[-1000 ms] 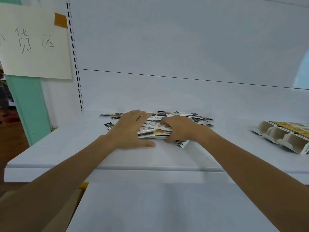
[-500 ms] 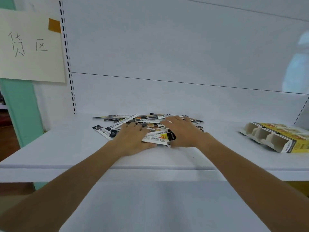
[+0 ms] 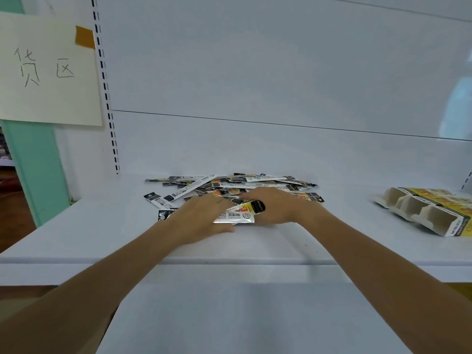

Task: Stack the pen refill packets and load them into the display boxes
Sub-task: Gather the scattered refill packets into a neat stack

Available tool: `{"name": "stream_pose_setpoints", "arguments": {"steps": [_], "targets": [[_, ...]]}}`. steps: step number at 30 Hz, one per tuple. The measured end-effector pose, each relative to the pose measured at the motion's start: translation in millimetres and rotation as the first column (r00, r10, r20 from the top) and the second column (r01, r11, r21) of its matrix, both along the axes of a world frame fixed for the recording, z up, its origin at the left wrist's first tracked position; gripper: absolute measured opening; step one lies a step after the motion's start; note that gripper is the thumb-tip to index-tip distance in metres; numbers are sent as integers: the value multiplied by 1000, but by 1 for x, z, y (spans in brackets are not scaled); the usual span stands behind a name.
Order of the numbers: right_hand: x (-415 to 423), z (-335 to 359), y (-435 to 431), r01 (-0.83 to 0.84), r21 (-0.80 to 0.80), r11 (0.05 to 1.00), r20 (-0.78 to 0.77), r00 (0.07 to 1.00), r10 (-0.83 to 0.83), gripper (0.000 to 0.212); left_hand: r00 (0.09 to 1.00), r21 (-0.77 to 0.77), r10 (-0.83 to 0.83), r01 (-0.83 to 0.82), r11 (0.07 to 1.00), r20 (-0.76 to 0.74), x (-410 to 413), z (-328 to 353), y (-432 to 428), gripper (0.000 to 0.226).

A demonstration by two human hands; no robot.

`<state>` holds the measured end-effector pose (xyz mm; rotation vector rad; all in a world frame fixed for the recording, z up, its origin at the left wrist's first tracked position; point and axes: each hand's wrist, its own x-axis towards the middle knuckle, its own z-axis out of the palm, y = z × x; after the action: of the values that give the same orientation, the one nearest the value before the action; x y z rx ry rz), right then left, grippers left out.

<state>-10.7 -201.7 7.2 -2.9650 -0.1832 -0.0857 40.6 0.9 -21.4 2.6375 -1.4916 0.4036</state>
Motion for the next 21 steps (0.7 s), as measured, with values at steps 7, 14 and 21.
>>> {"name": "stream_pose_setpoints", "arguments": {"steps": [7,14,21], "targets": [[0,-9,-60,460,497,736,23,841,-540,57,990,-20,93,-92,996,106,-10,0,-5,110],[10,-36,-59,634,266,726,-45,760,-648,56,983,-78,158,-151,986,97,-5,-7,-37,107],[19,-20,-20,519,214,828,116,828,-549,45,983,-228,155,-130,965,95,-4,-4,-33,97]]}}
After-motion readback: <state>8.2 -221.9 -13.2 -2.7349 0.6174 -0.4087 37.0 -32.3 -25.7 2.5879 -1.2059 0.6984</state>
